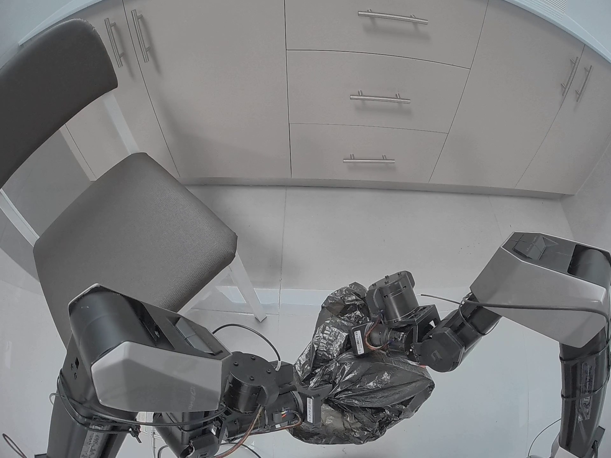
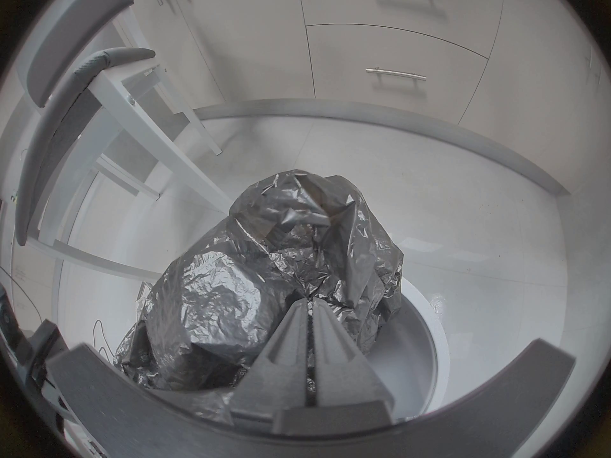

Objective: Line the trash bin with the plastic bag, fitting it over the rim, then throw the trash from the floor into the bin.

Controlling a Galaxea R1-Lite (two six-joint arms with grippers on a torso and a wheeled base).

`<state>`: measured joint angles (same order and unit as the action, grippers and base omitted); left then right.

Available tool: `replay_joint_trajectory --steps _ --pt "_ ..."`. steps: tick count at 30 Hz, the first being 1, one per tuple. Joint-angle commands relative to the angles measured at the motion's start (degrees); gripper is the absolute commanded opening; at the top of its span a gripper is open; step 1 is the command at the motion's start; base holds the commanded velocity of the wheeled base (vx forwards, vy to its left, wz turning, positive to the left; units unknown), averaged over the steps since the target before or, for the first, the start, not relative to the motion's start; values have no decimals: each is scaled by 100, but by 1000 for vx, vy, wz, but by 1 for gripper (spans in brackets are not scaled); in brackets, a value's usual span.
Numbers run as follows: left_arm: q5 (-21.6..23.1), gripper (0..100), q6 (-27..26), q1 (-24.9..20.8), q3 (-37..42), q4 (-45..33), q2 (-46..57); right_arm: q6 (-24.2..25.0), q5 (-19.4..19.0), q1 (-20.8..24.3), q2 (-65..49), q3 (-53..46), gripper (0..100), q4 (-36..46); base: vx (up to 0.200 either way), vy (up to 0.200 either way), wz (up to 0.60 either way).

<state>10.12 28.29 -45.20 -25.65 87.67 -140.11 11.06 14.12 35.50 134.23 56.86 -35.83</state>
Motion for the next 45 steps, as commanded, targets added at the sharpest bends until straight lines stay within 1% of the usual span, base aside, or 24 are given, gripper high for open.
replay_joint_trajectory --steps 1,9,11,17,22,31,33,37,45 --pt "-1 0 1 3 -2 4 -8 11 -23 -43 86 10 0 -21 0 0 0" --pt "-1 0 1 -6 -2 4 -8 -69 -58 -25 -46 -280 0 32 0 0 0" --pt "-1 0 1 -6 -2 4 -8 -60 -164 -34 15 -474 0 14 0 0 0" --pt "-1 0 1 3 -2 4 -8 -60 -216 -34 33 -685 0 6 0 0 0" --pt "-107 0 1 -6 -19 4 -25 -60 -216 -43 103 -781 0 -21 0 0 0" --pt "-107 0 1 -6 -19 4 -25 -69 -243 -78 314 -711 0 -21 0 0 0" --pt "-107 0 1 -6 -19 4 -17 -69 -357 -149 464 -509 0 -21 0 0 0" --pt "-107 0 1 -6 -19 4 -25 -42 -498 -192 437 -421 0 -29 0 0 0" --pt "-107 0 1 -6 -19 4 -17 -33 -471 -236 165 -614 0 -109 0 0 0"
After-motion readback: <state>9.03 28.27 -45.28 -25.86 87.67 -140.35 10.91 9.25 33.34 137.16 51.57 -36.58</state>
